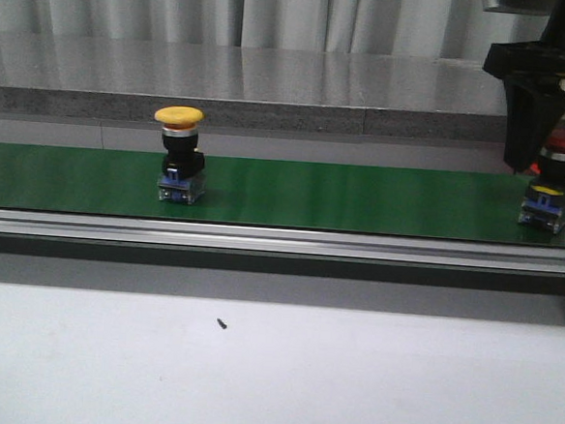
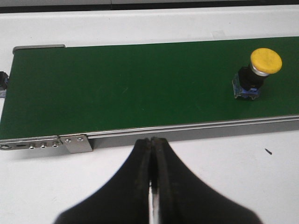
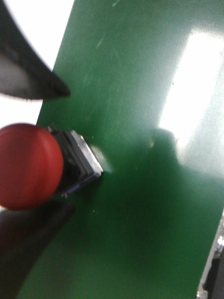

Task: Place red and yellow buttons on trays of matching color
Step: 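Carry the red button onto the red tray section and open the right gripper, then grasp the yellow button at the conveyor end with the right gripper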

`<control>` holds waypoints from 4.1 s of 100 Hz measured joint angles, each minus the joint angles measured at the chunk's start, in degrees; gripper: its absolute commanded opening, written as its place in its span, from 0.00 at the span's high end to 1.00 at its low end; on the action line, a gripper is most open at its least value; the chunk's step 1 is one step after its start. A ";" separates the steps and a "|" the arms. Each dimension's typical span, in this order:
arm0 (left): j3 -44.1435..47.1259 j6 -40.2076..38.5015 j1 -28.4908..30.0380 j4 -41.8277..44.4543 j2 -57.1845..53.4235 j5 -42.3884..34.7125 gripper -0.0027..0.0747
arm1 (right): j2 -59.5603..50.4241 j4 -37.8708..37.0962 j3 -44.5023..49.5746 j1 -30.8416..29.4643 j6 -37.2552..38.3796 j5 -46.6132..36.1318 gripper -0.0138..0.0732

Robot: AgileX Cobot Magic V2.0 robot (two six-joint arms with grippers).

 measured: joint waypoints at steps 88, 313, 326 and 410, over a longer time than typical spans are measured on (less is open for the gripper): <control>0.00 0.00 0.00 0.00 0.00 1.26 0.99 | -10.10 -0.18 0.00 -14.90 0.22 1.07 0.66; 0.00 0.00 0.00 -0.10 0.00 -1.22 0.99 | 23.98 3.38 -24.54 -40.69 0.22 -8.78 0.27; 0.00 0.00 0.00 -0.10 0.00 -1.22 0.99 | 22.78 3.38 -24.54 -40.92 0.22 -7.95 0.27; 0.00 0.00 0.00 -0.10 0.00 -2.04 0.99 | 3.24 11.18 -21.58 -32.65 -6.75 0.02 0.91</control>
